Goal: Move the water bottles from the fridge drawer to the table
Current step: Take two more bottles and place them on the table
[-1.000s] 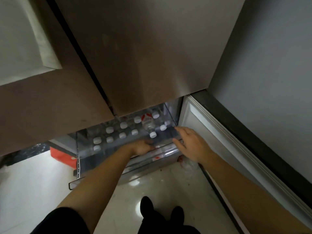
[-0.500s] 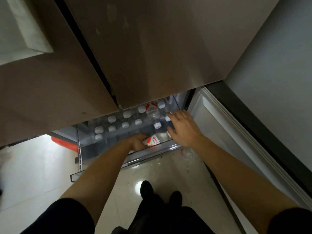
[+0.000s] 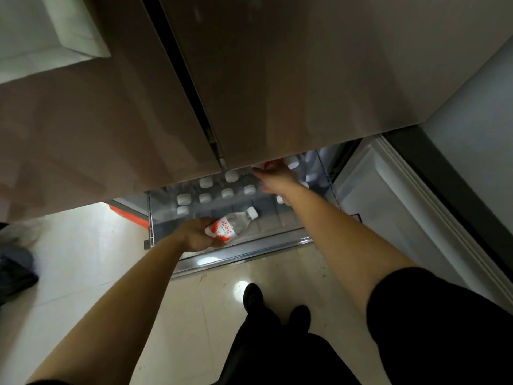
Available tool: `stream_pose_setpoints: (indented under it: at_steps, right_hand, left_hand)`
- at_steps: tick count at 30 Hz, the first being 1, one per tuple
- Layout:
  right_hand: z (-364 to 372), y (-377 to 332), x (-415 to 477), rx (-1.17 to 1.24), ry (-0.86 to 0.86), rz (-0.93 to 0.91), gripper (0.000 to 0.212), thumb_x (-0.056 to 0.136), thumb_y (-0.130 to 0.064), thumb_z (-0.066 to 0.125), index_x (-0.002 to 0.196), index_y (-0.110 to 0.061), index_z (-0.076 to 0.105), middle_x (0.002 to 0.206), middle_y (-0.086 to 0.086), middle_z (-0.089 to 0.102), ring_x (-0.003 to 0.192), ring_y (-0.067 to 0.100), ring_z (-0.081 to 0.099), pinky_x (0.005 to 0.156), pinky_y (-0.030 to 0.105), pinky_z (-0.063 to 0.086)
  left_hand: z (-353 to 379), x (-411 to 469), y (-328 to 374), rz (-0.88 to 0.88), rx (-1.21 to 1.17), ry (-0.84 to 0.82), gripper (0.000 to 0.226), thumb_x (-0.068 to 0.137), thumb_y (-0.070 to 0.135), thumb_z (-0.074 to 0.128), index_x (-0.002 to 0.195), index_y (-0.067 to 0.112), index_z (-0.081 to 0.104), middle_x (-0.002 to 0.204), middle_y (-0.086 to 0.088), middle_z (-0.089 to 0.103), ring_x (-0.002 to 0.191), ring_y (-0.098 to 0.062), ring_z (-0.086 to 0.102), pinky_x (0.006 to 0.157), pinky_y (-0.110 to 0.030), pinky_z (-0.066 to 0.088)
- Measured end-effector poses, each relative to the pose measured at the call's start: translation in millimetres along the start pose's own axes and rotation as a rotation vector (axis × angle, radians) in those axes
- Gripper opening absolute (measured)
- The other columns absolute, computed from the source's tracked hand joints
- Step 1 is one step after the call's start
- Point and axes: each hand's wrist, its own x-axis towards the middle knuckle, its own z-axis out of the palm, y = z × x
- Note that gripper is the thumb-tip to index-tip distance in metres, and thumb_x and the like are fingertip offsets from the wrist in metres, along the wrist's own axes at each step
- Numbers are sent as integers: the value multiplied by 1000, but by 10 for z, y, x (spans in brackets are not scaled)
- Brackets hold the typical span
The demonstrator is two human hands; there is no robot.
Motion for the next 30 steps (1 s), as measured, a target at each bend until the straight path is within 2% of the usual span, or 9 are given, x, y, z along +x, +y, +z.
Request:
stream_pose_setpoints:
  at_steps: [4, 8, 10, 12, 14, 16, 20, 25, 30]
  right_hand:
    - [164, 13, 168, 33, 41, -14, 63, 90, -46, 63, 137, -7, 45, 130, 10, 58, 113, 28, 58, 91, 40, 50]
    - [150, -12, 96, 195, 32, 20, 23, 96, -27, 58, 113, -11, 55, 119, 19, 63, 110, 39, 63, 94, 55, 53]
    - [54, -79, -4, 383, -28, 65, 10, 100, -19, 52, 109, -15, 53, 114, 15, 62, 106, 34, 67, 89, 47, 58]
    - [-85, -114, -97, 424, -66, 119, 24, 102, -20, 47, 125, -12, 47, 106, 8, 59, 87, 22, 67, 69, 33, 60]
    - [-205, -112, -223, 352, -73, 155, 39, 100, -34, 52, 132, -14, 42, 90, 6, 58, 65, 13, 59, 50, 23, 50]
    - [-281, -30, -328, 244, -38, 131, 58, 90, -56, 61, 133, -20, 45, 81, 5, 60, 52, 10, 51, 44, 21, 41]
    - [-468, 131, -609, -76, 133, -57, 72, 82, -71, 59, 137, -25, 53, 117, 1, 68, 98, 22, 65, 79, 32, 51]
    - [-777, 104, -928, -241, 171, -167, 65, 84, -64, 64, 134, -22, 61, 116, 6, 71, 107, 26, 64, 83, 29, 49]
    - [-897, -135, -1175, -274, 237, -265, 37, 80, -55, 74, 90, -20, 72, 84, -2, 70, 81, 17, 66, 61, 24, 47]
  left_hand:
    - [99, 65, 35, -87, -76, 141, 64, 79, 41, 77, 132, 13, 54, 126, -8, 63, 115, -25, 60, 94, -30, 46]
    - [134, 73, 45, -23, 65, 72, 76, 79, 46, 77, 141, 19, 41, 137, -7, 56, 123, -26, 55, 107, -35, 44]
    - [117, 64, 87, 14, 153, 118, 81, 79, 48, 75, 145, 25, 34, 140, -6, 53, 126, -28, 53, 108, -37, 42]
    - [92, 61, 149, 34, 207, 150, 85, 77, 49, 76, 147, 29, 31, 140, -6, 54, 125, -27, 53, 106, -38, 44]
    - [68, 67, 191, 40, 232, 163, 85, 74, 47, 78, 145, 31, 33, 137, -5, 55, 122, -26, 55, 103, -36, 45]
    - [47, 44, 245, 36, 236, 188, 82, 73, 47, 79, 142, 32, 36, 135, -4, 57, 120, -26, 56, 101, -35, 46]
    - [17, -37, 322, 48, 226, 254, 78, 71, 46, 80, 134, 25, 39, 127, -7, 63, 113, -29, 61, 92, -36, 49]
    - [-113, -203, 376, 95, 107, 377, 81, 66, 36, 84, 131, 16, 39, 123, -10, 63, 108, -34, 62, 83, -36, 51]
    - [-320, -357, 446, 197, -168, 498, 64, 70, 27, 82, 123, 15, 50, 114, -10, 67, 106, -31, 65, 88, -37, 51]
